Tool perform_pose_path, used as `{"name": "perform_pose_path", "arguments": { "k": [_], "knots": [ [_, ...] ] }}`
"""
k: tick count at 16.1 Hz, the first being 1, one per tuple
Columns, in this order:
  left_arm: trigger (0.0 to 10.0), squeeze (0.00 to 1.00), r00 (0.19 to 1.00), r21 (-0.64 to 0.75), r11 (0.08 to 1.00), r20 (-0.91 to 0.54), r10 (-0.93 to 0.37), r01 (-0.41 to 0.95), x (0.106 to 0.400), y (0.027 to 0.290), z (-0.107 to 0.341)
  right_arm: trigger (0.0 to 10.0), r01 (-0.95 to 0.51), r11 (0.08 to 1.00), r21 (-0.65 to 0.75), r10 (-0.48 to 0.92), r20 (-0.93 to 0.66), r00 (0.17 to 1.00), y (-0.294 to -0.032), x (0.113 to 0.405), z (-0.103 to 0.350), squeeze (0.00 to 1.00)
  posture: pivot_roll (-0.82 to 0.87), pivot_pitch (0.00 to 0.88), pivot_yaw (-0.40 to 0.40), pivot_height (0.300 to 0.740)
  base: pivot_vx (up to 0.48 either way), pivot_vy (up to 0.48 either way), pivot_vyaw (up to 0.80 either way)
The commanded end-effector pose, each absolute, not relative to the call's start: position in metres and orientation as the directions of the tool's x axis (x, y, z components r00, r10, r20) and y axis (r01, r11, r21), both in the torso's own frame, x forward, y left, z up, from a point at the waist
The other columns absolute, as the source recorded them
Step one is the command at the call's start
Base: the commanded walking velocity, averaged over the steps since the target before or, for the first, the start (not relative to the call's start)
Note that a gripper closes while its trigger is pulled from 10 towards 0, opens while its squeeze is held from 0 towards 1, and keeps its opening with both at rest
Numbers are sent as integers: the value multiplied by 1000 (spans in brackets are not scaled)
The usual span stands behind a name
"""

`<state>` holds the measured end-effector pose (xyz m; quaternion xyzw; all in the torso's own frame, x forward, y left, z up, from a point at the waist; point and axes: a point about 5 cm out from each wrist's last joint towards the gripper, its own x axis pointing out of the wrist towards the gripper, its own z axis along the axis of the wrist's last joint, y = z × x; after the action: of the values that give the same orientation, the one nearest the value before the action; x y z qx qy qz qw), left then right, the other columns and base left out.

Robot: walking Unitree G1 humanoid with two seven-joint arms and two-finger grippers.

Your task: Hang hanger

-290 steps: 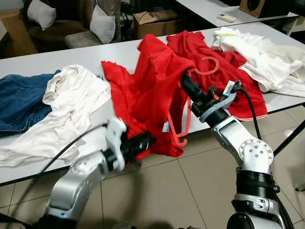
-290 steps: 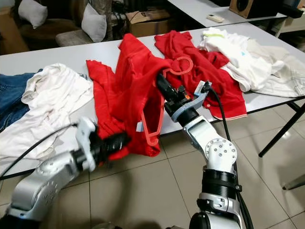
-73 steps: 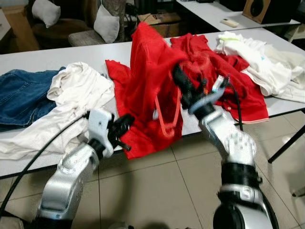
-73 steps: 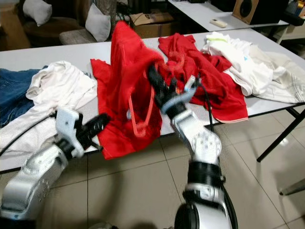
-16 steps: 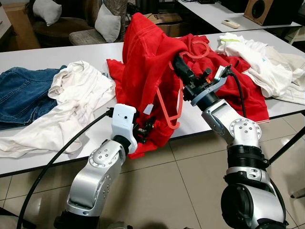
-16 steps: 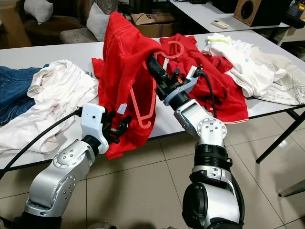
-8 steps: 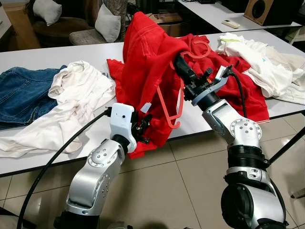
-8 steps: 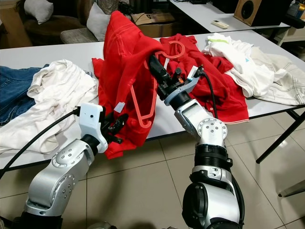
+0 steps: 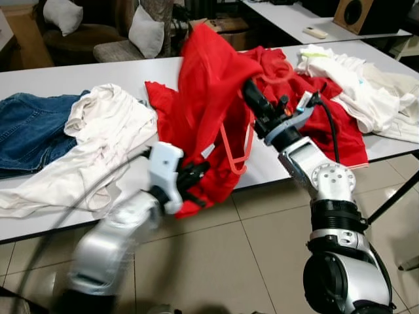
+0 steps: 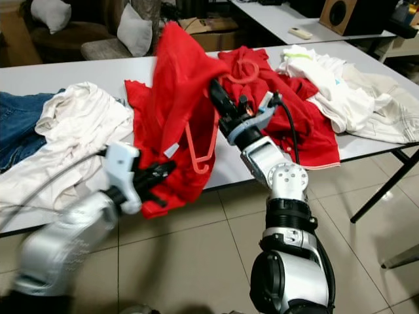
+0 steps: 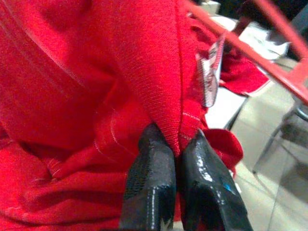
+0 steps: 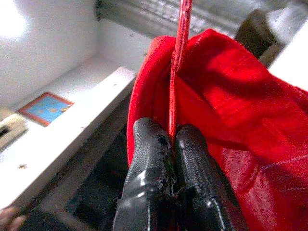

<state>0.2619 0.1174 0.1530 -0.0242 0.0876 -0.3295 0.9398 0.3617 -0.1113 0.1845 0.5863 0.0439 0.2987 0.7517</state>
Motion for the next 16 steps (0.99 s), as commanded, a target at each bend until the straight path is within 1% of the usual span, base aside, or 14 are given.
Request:
{"name": "perform_pose_path", "arguments": {
  "k": [1,2,4,5,6,7,8,9,11,13,14,15,16],
  "knots": [
    [0,0,711,-115,722,-126,-692,682,261,123,166,10000,-400,148,904,486,286,826,-109,364,188,0,-28,0,-13,740,0,0,0],
    [0,0,669,-123,679,-118,-734,724,259,125,173,10000,-397,151,906,484,282,828,-107,364,186,0,-23,0,-9,740,0,0,0],
    [0,0,611,-138,621,-113,-784,771,255,124,180,10000,-385,154,910,478,272,835,-105,364,184,0,-21,0,-2,740,0,0,0],
    [0,0,547,-173,554,-92,-832,814,250,117,185,10000,-355,169,920,454,247,856,-102,366,180,0,-22,0,3,740,0,0,0],
    [0,0,499,-196,505,-84,-863,840,247,109,186,10000,-330,195,924,431,222,875,-101,368,177,0,-23,0,5,740,0,0,0],
    [0,0,437,-214,446,-93,-895,869,241,103,185,10000,-299,198,934,413,197,889,-100,371,174,0,-25,0,8,740,0,0,0],
    [0,0,420,-215,431,-97,-902,876,240,102,184,10000,-296,192,936,409,198,891,-100,371,173,0,-25,0,8,740,0,0,0],
    [0,0,384,-228,398,-105,-917,888,236,100,184,10000,-295,191,936,402,200,894,-100,372,173,0,-25,0,10,740,0,0,0],
    [0,0,343,-254,354,-86,-935,900,234,90,187,10000,-248,209,946,369,158,916,-99,374,169,0,-24,0,6,740,0,0,0],
    [0,0,348,-260,359,-89,-933,896,239,81,187,10000,-225,222,949,361,135,923,-96,375,166,0,-23,0,3,740,0,0,0],
    [0,0,422,-229,432,-96,-902,872,254,69,189,10000,-203,243,949,361,106,926,-90,375,162,0,-23,0,3,740,0,0,0],
    [0,0,461,-190,476,-116,-880,859,262,63,190,10000,-200,241,950,366,102,925,-86,376,162,0,-23,0,4,740,0,0,0],
    [0,0,475,-164,490,-125,-871,856,264,56,190,10000,-211,223,952,373,117,920,-83,376,167,0,-26,0,6,740,0,0,0]
  ]
}}
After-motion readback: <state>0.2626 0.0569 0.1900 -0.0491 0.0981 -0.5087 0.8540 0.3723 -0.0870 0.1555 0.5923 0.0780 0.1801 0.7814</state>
